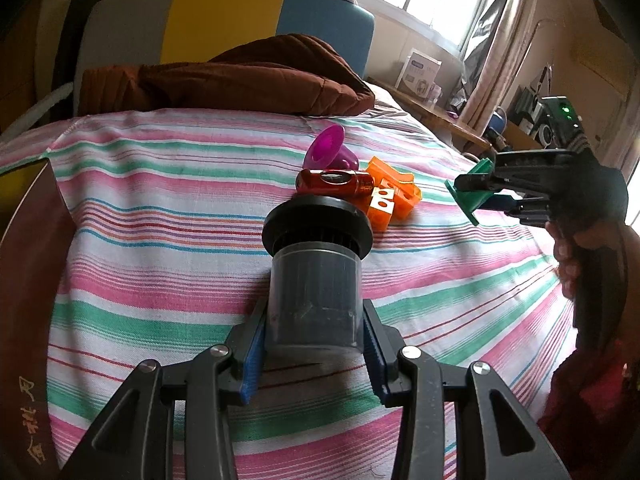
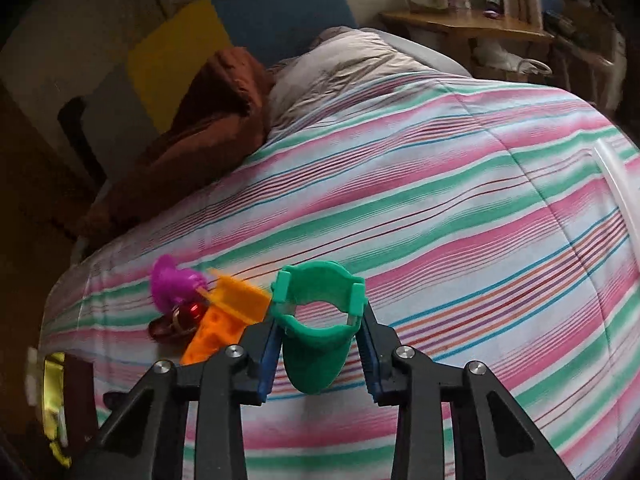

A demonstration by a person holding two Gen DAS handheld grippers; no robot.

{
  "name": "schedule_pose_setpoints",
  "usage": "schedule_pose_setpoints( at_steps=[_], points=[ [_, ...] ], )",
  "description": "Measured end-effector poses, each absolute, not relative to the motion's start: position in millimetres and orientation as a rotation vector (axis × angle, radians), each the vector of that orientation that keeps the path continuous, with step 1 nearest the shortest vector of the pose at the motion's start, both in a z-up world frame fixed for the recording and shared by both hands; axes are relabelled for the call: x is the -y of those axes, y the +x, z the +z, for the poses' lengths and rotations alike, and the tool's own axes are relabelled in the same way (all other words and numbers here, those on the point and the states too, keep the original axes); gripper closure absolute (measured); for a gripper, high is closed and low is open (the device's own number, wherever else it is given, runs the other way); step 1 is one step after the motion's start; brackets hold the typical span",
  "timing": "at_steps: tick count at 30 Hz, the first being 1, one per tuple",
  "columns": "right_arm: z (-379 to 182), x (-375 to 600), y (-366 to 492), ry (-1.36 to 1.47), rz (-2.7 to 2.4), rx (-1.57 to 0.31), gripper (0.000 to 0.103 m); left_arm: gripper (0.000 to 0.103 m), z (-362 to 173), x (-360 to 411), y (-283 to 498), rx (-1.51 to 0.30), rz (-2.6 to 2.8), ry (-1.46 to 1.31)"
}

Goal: Organize rigid objects
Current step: 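Carry the canister and funnel cup into the tray and release both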

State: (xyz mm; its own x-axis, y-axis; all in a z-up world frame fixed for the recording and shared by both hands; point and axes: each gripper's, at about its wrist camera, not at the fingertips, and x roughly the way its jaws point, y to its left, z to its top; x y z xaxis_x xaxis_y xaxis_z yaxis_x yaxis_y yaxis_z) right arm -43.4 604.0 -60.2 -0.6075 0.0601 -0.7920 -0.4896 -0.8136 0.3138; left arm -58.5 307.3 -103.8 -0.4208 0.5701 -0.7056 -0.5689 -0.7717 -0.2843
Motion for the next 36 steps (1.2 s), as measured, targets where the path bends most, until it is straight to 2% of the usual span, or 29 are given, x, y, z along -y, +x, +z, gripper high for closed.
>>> schedule_pose_setpoints(
  at_steps=[6,12,19,36],
  points=[
    [-57.0,-581.4,-50.6,-1.205,2.528,-0.671,0.068,0.061,-98.7,-311.1,-58.4,-0.023,2.212,-1.129],
    [-51.9,-576.5,-51.0,-1.186,2.559,-0.633,0.068,0.061,-90.3,-298.4,-54.5,0.070,2.215,-1.161],
    [-50.7,-567.6,-53.5,-1.196,2.576,-0.568,0.068,0.061,-71.9,-278.7,-41.0,0.089,2.224,-1.126],
    [-43.8,-505.7,-59.2,-1.186,2.737,-0.242,0.068,0.061,-22.8,-154.7,-9.3,0.291,2.258,-1.071]
  ],
)
